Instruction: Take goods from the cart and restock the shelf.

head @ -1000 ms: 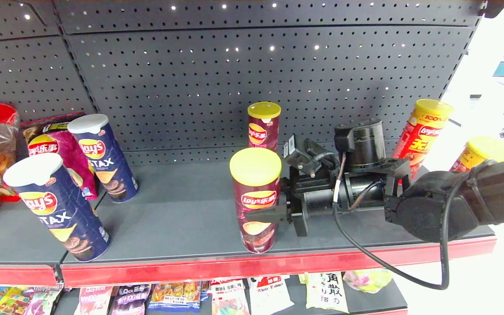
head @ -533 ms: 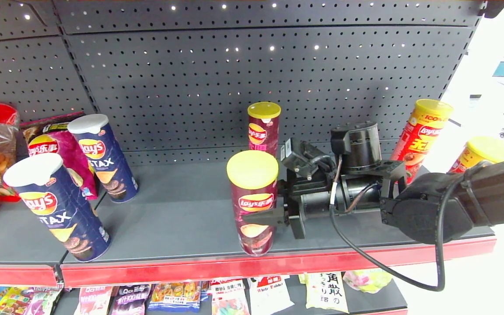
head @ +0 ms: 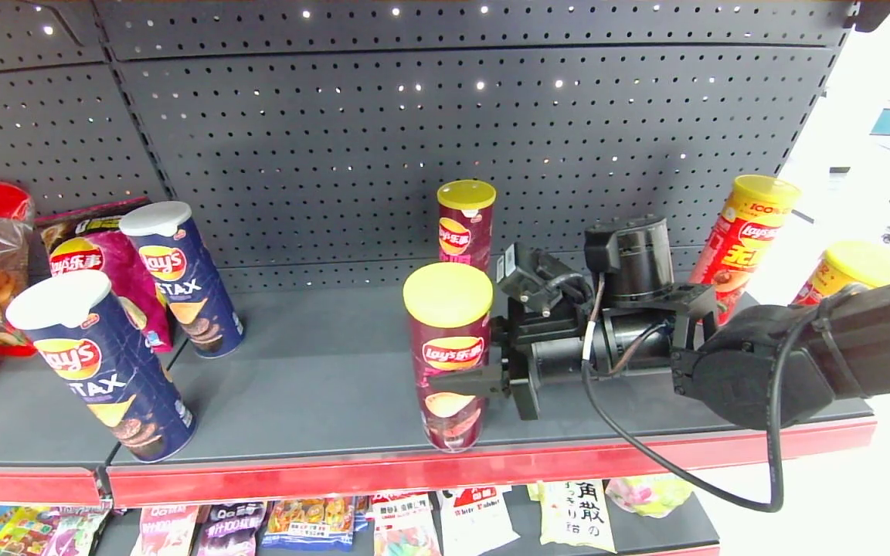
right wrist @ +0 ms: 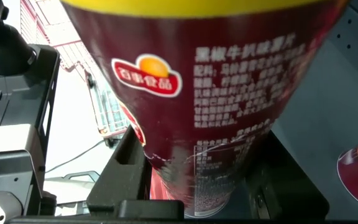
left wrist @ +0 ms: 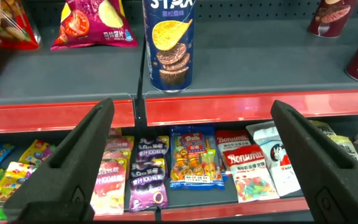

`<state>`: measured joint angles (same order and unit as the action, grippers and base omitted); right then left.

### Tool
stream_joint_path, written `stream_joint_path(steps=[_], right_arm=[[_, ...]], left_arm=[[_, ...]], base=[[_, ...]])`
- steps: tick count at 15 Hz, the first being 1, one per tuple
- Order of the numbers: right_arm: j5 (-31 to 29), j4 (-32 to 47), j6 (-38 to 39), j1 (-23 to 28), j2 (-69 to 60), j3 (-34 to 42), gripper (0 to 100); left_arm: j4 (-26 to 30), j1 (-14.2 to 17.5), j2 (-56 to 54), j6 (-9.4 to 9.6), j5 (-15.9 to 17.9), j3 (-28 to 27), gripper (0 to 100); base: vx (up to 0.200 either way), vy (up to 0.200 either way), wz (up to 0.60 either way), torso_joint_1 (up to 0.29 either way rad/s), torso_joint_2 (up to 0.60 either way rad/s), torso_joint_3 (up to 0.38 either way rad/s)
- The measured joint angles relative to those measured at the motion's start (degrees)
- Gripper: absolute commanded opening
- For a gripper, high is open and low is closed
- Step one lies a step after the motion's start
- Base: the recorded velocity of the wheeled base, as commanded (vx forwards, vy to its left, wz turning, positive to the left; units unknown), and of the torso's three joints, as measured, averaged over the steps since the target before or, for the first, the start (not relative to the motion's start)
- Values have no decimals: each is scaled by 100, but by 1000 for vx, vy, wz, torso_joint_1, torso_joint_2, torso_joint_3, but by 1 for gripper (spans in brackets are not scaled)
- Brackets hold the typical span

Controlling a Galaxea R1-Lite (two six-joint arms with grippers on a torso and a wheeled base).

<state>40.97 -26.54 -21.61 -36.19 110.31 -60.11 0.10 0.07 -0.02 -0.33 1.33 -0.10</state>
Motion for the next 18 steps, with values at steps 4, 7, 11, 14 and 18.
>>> stream_joint_path(steps=[4,7,11,14,18], right_arm=[[0,-1,0,-2,0,11,0],[-46,0,2,-16,-1,13,0],[-55,2,22,-22,-4,22,0],[-71,16,27,-33,-4,28,100],[-99,27,35,-38,-6,28,100]], left_arm=[[0,0,0,0,0,0,100],[0,0,2,0,0,0,100],[0,2,0,0,0,0,100],[0,0,0,0,0,0,100],[0,0,0,1,0,0,100]], base=[[0,0,0,0,0,0],[0,0,0,0,0,0],[0,0,0,0,0,0],[0,0,0,0,0,0],[0,0,0,0,0,0]])
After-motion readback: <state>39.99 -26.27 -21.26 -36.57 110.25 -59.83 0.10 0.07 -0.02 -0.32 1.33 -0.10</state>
